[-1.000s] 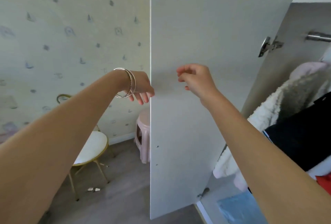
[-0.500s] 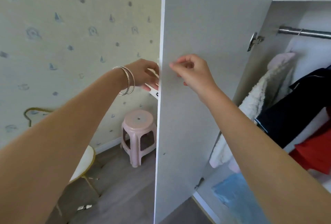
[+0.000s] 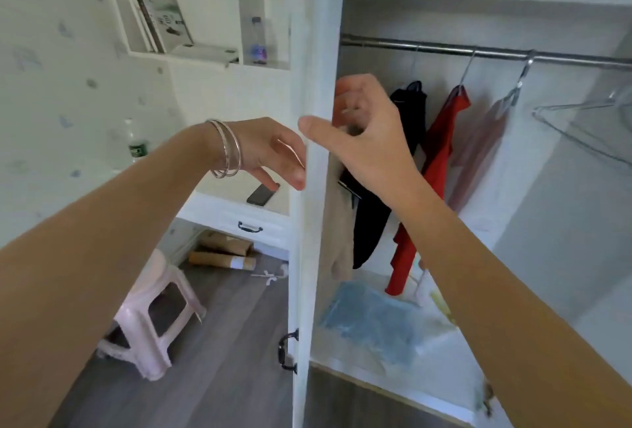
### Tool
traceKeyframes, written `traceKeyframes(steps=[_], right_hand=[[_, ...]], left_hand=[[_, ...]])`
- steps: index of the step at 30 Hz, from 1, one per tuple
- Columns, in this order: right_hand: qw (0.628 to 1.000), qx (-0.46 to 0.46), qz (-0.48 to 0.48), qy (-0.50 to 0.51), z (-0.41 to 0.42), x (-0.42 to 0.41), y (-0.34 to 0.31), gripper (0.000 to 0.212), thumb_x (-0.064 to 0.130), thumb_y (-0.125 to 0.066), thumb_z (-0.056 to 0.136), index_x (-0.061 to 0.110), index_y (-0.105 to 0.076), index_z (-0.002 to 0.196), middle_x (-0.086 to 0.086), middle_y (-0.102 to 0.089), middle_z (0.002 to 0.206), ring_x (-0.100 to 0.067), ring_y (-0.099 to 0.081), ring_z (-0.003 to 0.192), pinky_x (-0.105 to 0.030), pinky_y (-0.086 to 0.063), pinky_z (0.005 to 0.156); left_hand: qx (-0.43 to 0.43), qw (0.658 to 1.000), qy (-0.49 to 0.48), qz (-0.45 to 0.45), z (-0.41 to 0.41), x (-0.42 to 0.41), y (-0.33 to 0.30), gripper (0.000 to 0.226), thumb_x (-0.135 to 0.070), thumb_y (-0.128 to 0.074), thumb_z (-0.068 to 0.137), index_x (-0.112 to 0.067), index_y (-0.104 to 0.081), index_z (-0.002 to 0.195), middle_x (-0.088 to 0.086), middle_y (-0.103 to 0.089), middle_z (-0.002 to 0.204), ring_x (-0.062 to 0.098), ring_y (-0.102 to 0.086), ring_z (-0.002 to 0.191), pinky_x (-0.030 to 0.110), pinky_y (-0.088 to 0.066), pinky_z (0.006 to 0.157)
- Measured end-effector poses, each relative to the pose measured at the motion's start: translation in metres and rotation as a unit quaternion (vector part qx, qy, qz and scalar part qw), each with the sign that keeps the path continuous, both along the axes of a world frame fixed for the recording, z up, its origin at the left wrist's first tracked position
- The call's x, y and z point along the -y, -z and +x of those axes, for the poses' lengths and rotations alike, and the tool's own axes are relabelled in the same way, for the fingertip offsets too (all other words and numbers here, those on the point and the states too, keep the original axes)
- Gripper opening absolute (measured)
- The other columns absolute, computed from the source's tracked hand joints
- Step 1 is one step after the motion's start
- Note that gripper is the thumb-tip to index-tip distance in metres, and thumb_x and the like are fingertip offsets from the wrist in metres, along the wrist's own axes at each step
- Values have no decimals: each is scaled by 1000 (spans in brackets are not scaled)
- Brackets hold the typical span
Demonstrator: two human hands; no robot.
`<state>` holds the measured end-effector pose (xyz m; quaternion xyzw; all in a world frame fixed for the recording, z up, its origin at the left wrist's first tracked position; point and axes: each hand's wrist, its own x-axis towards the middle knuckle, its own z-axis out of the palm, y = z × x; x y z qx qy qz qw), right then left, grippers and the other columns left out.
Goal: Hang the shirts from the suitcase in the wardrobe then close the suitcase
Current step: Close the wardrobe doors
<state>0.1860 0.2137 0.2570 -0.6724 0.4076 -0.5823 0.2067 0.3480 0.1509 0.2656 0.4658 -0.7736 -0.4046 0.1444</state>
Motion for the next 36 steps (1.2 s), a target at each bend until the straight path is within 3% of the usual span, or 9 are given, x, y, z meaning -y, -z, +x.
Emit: traceKeyframes(steps=[5,9,13,16,19,23,27,30,36], right_hand=[[1000,11,1,26,-65,-6,4,25,27,-70,77,31,-56,98,12,-66,100,-6,-66,93,-23,-53,84],[995,66,31,71,-117,-6,8,21,26,-65,79,25,-60,100,9,-69,98,-5,-68,91,-26,-54,83],[983,101,45,148,-164,8,13,11,21,-59,91,18,-56,102,9,-71,77,-8,-68,80,-38,-56,85],[972,105,38,206,-192,29,15,10,31,-59,90,21,-57,94,-19,-64,80,-21,-60,79,-55,-52,85],[966,107,32,231,-213,51,15,13,38,-57,84,26,-58,87,-38,-56,87,-24,-52,76,-60,-49,79],[962,111,27,247,-242,83,13,9,32,-55,89,28,-60,82,-14,-55,79,-22,-50,77,-57,-49,82],[962,95,49,252,-264,108,9,18,24,-52,95,27,-60,79,-22,-59,84,-20,-51,79,-55,-49,86],[960,68,62,265,-276,124,5,21,23,-50,96,26,-58,77,-7,-58,76,-19,-51,75,-50,-50,86],[951,42,94,292,-293,151,-1,37,20,-46,97,28,-44,61,8,-41,57,-12,-40,57,-30,-37,67]], left_hand=[[-3,996,72,-48,-67,20,5,11,-25,-77,69,-16,-74,75,-2,-75,72,1,-70,73,26,-58,78],[-33,994,76,-75,-123,35,11,26,-36,-75,68,-10,-73,68,-7,-71,57,2,-67,64,22,-54,71],[-90,991,59,-77,-178,54,22,34,-39,-69,76,-7,-70,66,-9,-67,48,1,-63,52,19,-50,61],[-147,986,29,-74,-215,75,33,38,-39,-65,80,-7,-68,61,-9,-65,44,2,-62,44,21,-49,58],[-179,982,15,-60,-240,92,38,39,-39,-62,83,-6,-68,63,-7,-67,46,6,-63,45,24,-49,59],[-183,982,10,-54,-267,117,38,41,-39,-58,86,-5,-68,65,-5,-67,48,10,-64,48,23,-47,56],[-172,984,-10,-53,-287,136,35,46,-42,-53,89,-7,-67,62,-4,-66,46,12,-63,47,22,-44,50],[-161,986,-26,-39,-298,145,32,49,-43,-49,90,-9,-66,60,-4,-66,47,14,-63,49,22,-43,51],[-151,986,-59,-49,-316,155,31,51,-39,-41,95,-6,-66,65,8,-69,66,16,-61,50,11,-38,37]])
